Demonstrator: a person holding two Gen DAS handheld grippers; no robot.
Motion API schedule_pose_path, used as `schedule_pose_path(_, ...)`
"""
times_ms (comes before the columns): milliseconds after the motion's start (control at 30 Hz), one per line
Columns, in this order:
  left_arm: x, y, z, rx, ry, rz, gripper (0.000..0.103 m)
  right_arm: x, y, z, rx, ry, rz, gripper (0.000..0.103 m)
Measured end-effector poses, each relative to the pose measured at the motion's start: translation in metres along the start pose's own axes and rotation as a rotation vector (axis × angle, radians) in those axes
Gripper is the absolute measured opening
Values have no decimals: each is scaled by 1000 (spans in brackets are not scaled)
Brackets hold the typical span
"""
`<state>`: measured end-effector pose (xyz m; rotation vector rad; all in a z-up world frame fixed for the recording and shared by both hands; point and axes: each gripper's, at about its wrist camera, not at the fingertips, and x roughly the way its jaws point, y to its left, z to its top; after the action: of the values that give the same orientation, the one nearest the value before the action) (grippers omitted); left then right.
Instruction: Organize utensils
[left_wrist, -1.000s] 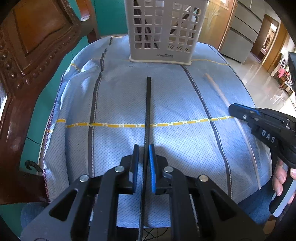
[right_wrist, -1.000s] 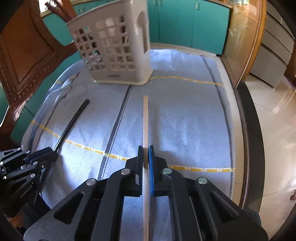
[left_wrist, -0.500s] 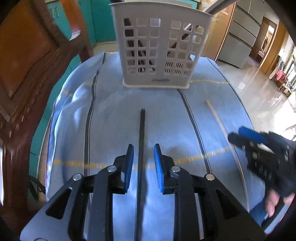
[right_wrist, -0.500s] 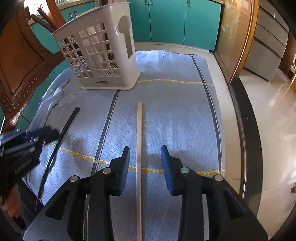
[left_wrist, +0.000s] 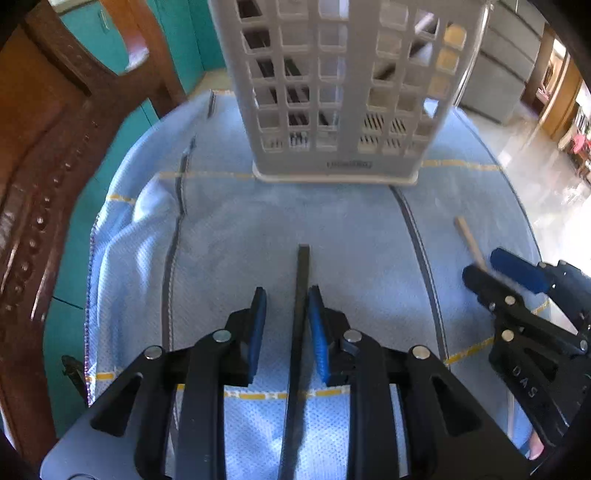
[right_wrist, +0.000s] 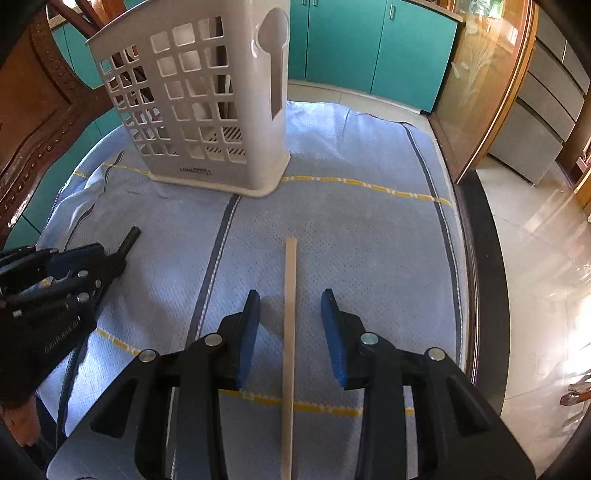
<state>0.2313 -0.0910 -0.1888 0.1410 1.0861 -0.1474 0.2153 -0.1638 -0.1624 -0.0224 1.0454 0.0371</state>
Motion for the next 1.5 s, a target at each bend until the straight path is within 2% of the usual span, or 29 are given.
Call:
schedule_pose_path(200, 1, 4, 0, -18, -1, -28, 26, 2, 1, 2, -7, -11, 0, 33)
schedule_pose_path(233, 0, 7, -1, -18, -2, -31, 26, 2, 2, 2, -8, -12, 5, 31)
schedule_pose_path(267, 0, 9, -1, -17, -3, -33, 26, 1, 3, 1, -7, -14, 14, 21)
schedule_pose_path(300, 0, 9, -1, -15, -4, -32, 26, 0, 2, 1, -4, -14, 21, 15)
schedule_pose_path(367, 0, 16, -3, -19, -4, -47, 23, 0, 3, 2, -3, -13, 30, 11)
schedule_pose_path(633, -2, 23, -9, -36, -7, -71, 23, -3, 6, -2, 6, -18, 46, 11)
schedule_pose_path(833, -2, 47, -11, -103, -2, -166, 23, -5, 1, -3, 13, -15, 63, 11)
schedule_pose_path(933, -1, 49, -11, -97, 1, -163, 23, -4, 2, -2, 7, -14, 54, 12)
schedule_pose_path(1033, -1, 42, -9, -56, 4, -111, 23, -3, 2, -2, 3, -12, 52, 13)
schedule_pose_path(1067, -1, 36, -9, -32, 4, -79, 23, -4, 2, -2, 0, -10, 48, 16)
schedule_pose_path(1133, -1, 23, -8, 3, -1, -28, 26, -4, 2, -3, -2, -8, 39, 27)
schedule_pose_path(1167, -1, 20, -8, 9, -1, -7, 31, -3, 3, -3, -4, -7, 31, 36)
schedule_pose_path(1200, -1, 19, -7, 14, 2, 17, 37, -3, 3, -3, -8, -8, 26, 40)
schedule_pose_path(1233, 0, 19, -6, 14, 6, 34, 42, -3, 3, -4, -14, -11, 23, 41)
schedule_pose_path(1333, 1, 24, -5, 3, 12, 15, 42, -2, 4, -4, -15, -12, 19, 41)
schedule_pose_path(1367, 1, 26, -5, -7, 15, 3, 42, -2, 4, -3, -16, -12, 22, 40)
schedule_pose_path(1433, 1, 29, -4, -27, 22, -32, 33, -3, 4, -4, -20, -16, 32, 19)
schedule_pose_path(1467, 1, 31, -4, -28, 24, -39, 28, -3, 3, -4, -19, -13, 46, 8)
schedule_pose_path(1500, 1, 30, -4, -24, 23, -39, 16, -3, 2, -4, -16, -8, 57, 7)
